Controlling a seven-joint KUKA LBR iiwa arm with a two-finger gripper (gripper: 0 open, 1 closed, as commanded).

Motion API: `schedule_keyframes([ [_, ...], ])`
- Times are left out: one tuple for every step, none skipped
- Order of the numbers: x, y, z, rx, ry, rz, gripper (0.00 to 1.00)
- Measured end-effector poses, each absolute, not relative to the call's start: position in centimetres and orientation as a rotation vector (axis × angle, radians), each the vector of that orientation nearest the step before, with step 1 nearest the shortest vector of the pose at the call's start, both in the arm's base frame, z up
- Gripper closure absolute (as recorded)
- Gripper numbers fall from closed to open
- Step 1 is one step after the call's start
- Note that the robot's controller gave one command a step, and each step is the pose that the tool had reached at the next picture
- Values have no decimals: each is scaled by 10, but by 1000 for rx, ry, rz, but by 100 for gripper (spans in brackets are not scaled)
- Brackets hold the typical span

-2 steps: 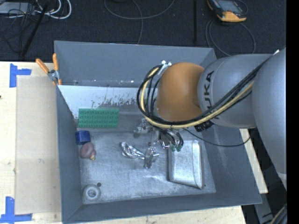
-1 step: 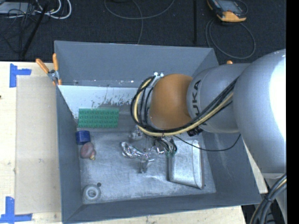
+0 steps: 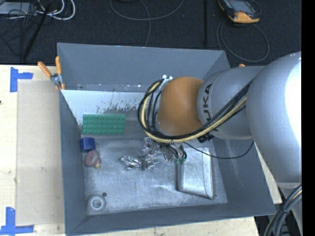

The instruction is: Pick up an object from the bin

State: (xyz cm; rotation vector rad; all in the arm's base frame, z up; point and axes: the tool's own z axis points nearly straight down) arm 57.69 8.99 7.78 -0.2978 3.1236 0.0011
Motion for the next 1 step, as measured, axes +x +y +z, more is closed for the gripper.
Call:
schedule_keyframes([
  [523,148,264,-648,3067,3,100],
])
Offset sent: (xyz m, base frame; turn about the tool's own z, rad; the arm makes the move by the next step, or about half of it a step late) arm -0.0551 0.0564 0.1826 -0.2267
